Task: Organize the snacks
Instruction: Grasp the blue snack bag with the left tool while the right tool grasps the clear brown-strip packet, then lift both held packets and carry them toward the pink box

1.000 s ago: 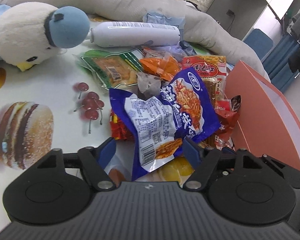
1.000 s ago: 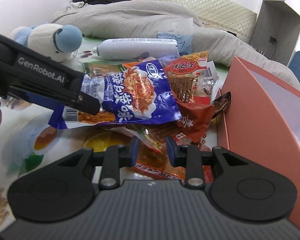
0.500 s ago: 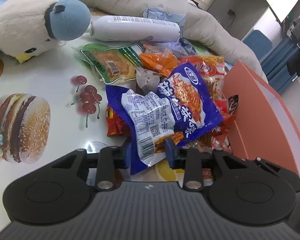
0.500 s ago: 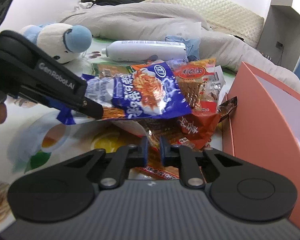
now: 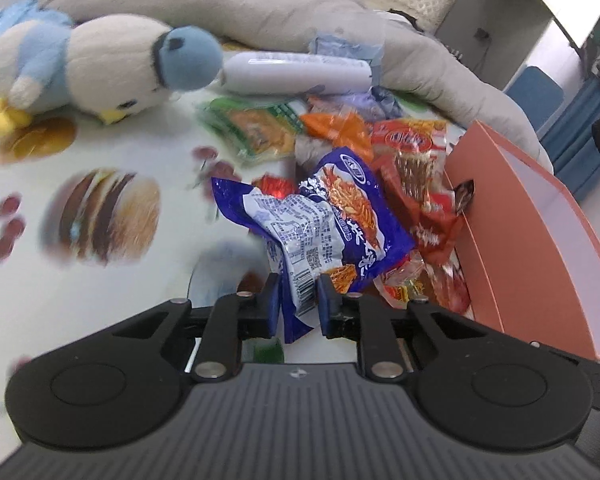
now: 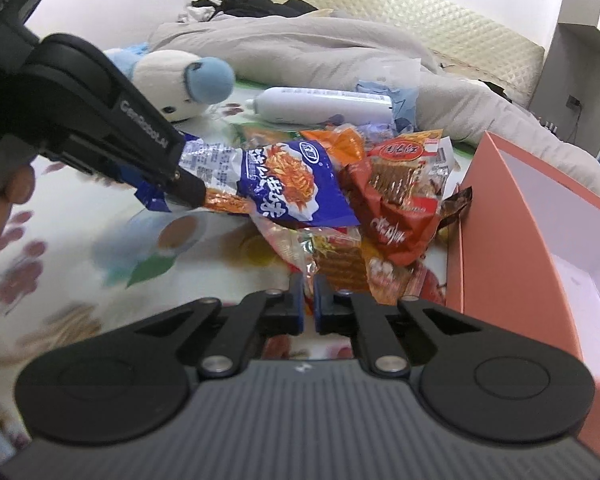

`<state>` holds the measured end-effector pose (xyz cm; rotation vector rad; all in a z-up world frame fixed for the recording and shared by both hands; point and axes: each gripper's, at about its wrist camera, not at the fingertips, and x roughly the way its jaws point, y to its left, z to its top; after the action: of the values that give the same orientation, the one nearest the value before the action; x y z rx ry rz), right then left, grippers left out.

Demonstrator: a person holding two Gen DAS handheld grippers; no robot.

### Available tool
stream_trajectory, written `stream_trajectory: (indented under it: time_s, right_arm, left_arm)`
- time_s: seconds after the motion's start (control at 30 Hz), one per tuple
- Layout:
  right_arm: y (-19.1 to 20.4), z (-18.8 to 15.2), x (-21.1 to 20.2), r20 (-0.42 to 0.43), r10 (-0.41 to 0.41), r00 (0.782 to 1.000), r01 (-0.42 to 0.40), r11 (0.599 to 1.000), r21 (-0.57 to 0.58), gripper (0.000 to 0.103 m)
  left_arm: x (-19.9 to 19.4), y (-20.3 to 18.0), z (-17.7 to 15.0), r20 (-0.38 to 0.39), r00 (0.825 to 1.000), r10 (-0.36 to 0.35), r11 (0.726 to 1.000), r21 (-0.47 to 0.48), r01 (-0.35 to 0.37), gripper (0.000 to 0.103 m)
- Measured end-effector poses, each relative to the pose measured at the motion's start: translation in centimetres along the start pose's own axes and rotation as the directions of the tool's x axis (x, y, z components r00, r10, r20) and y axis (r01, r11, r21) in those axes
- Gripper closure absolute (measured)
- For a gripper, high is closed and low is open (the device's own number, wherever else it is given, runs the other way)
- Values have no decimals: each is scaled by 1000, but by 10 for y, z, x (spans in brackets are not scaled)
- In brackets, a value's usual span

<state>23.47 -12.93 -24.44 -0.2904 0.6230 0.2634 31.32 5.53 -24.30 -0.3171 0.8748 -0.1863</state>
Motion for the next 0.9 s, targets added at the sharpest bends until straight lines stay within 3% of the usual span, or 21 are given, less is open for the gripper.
stream_trajectory:
  time_s: [0.23, 0.5, 0.77, 0.9]
  right_arm:
    - [13, -17, -37, 0, 24, 1000, -24, 1000, -16, 97]
    - [19, -40, -77, -12, 47, 999, -47, 999, -10, 97]
    - [17, -57, -108, -13, 73, 997, -74, 997, -27, 97]
    - [17, -65, -115, -11, 81, 997, -81, 996, 23, 96]
  left_arm:
    - [-36, 4, -35, 3, 997, 71, 995, -66, -70, 81]
    - [-61, 0, -74, -33, 988, 151, 985, -74, -154, 82]
    - [-77, -13, -101, -93, 984, 154, 974, -153, -167, 82]
    - [-77, -19, -111, -133, 980, 146, 974, -157, -166, 82]
